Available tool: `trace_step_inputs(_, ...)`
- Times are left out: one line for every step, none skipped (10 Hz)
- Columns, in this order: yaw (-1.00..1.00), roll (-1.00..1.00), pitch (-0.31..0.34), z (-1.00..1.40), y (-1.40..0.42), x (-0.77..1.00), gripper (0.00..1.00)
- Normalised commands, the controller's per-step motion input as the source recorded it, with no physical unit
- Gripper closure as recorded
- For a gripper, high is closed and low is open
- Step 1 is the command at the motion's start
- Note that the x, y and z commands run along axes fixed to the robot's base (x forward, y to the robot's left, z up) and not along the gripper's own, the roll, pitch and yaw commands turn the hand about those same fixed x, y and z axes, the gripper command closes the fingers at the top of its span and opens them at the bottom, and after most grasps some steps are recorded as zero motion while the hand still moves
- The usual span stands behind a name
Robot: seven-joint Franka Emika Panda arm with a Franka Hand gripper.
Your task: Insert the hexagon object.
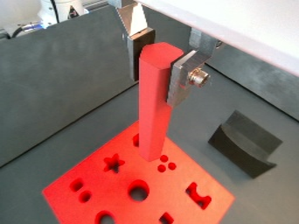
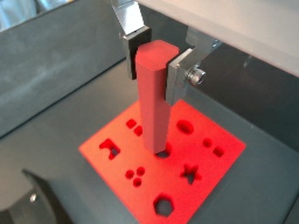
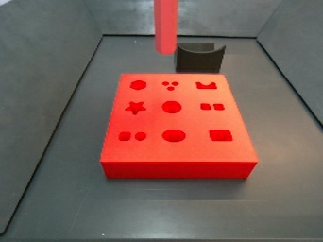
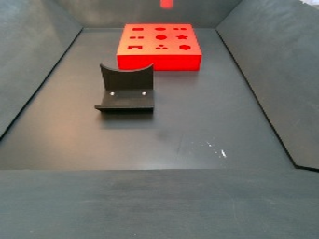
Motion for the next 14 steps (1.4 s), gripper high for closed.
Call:
trace_step_inputs(0.17,0.00,-0.071,-0.39,0.50,-0.06,1.00)
trace_step_inputs(0.30,0.02,-0.087,-0.40,0.31,-0.08,1.00)
trace_step_inputs(0.47,0.04,-0.106,-0.42,0.20,0.00,1.00)
trace_step_inputs(0.60,0.14,-0.107,-0.43,0.13,0.00,1.00)
trace_step_inputs(0.73,0.24,-0.103,-0.40,0.08,0.00,1.00)
trace_step_inputs(0.88,0.25,-0.094,-0.41,0.00,0.00,1.00)
trace_step_inputs(0.85,0.23,-0.076,-0.41,0.00,0.00,1.00)
trace_step_inputs(0.73,0.18,-0.066,-0.31,0.02,0.00,1.00)
trace_step_inputs(0.11,-0.11,-0.043,-0.12,0.05,-0.31,1.00)
trace_step_inputs(0.00,-0.10,-0.047,0.00,0.01,-0.38,1.00)
trace_step_inputs(0.00,-0.35,-0.093,0.01,0.05,-0.61,1.00)
trace_step_inputs(0.00,-0.42,-0.116,0.07,0.06,-0.59,1.00)
trace_step_inputs(0.00,-0.42,-0.146,0.00,0.01,-0.51,1.00)
trace_step_inputs(0.06,-0.31,-0.163,0.00,0.00,-0.24,1.00)
